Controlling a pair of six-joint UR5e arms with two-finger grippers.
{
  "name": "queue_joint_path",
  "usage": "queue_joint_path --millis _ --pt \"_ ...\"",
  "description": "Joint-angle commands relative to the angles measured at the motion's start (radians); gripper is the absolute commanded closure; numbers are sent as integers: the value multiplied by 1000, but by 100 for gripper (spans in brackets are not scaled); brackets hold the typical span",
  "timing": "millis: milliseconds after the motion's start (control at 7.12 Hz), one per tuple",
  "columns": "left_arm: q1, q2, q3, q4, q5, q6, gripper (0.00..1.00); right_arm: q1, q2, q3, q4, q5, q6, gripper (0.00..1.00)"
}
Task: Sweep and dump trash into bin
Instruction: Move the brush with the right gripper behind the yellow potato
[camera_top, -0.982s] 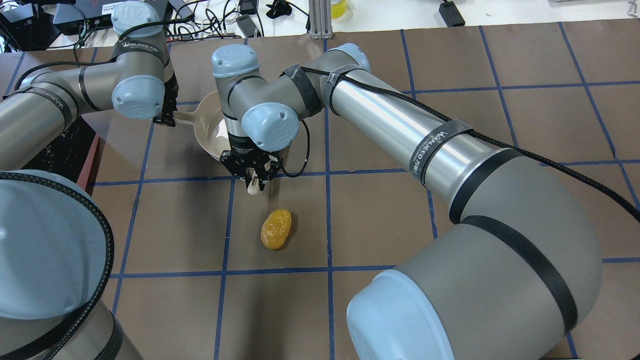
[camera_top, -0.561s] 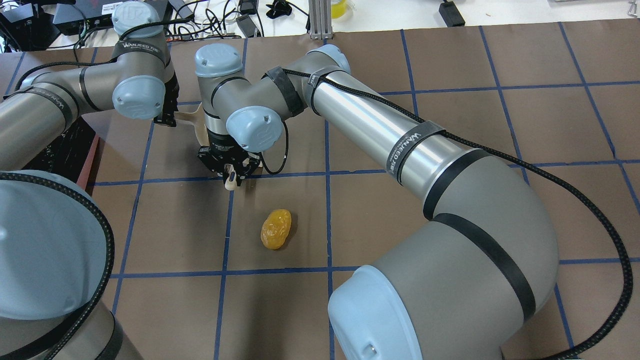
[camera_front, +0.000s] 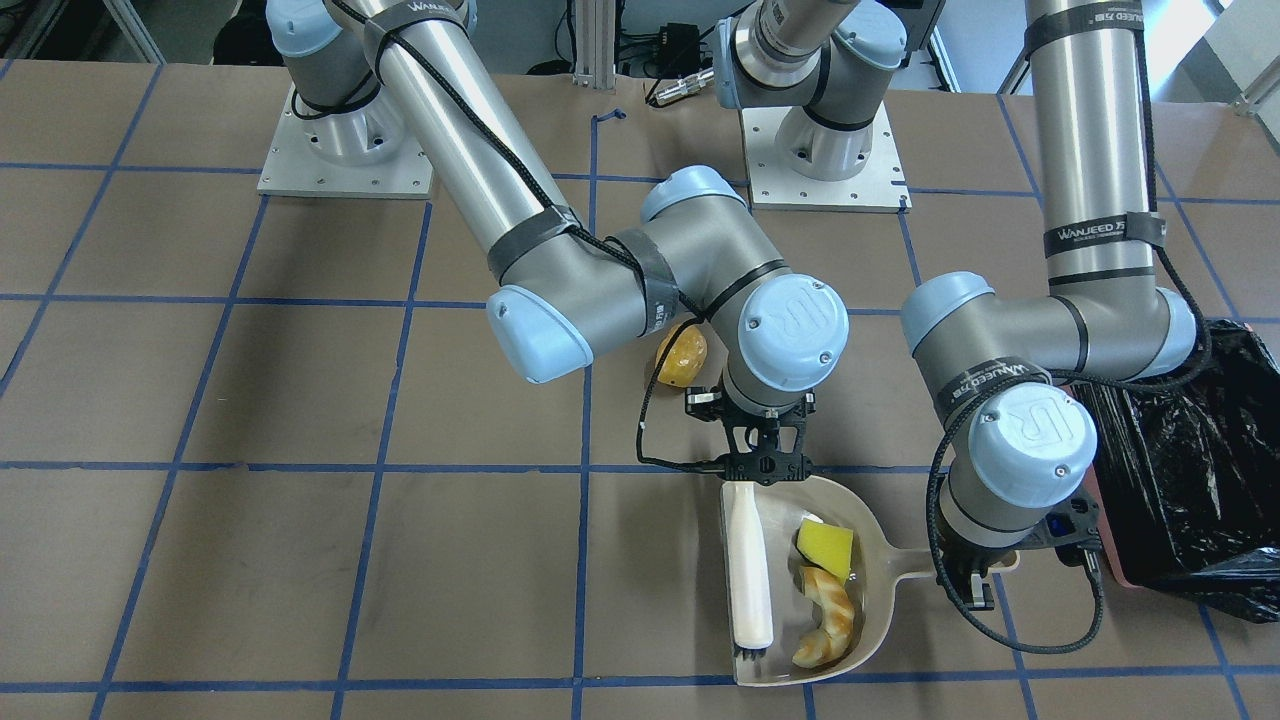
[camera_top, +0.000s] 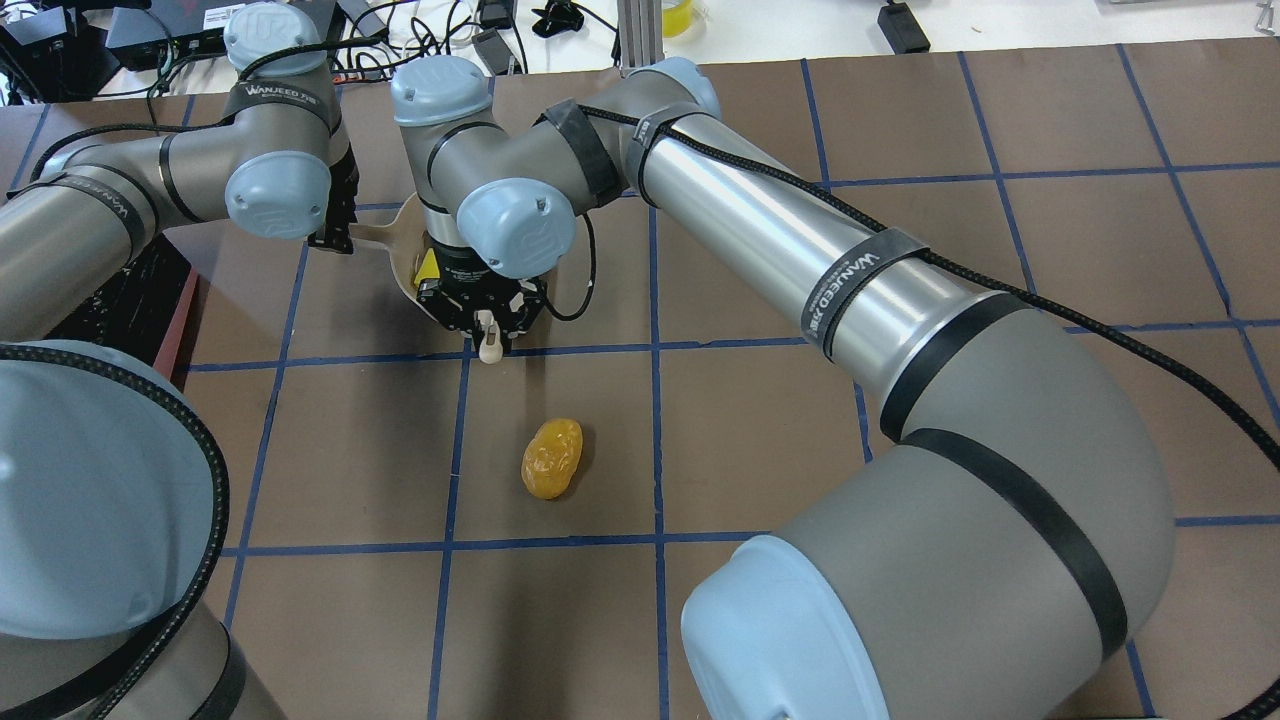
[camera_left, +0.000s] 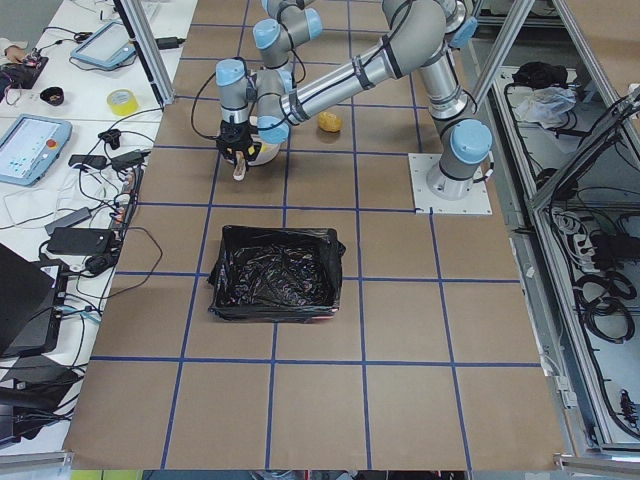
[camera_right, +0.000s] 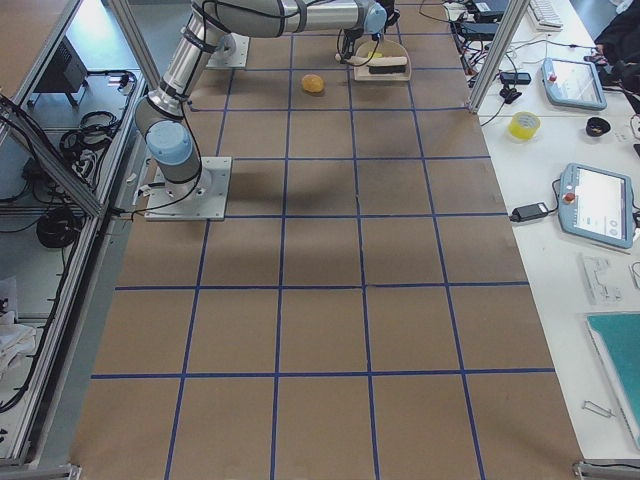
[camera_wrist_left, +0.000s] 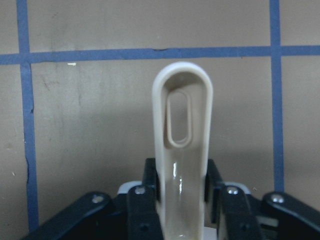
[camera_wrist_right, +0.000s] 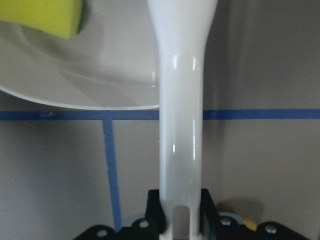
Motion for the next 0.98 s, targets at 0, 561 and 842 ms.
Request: queue_joint_path --millis 0,561,842 --pt "0 1 -3 1 0 6 100 -61 -70 7 158 -68 -21 100" --pt "1 149 -152 7 -8 52 100 -124 -276 196 429 -137 -72 100" --pt "11 246 -272 26 -6 70 100 -119 -457 508 329 -121 -26 100"
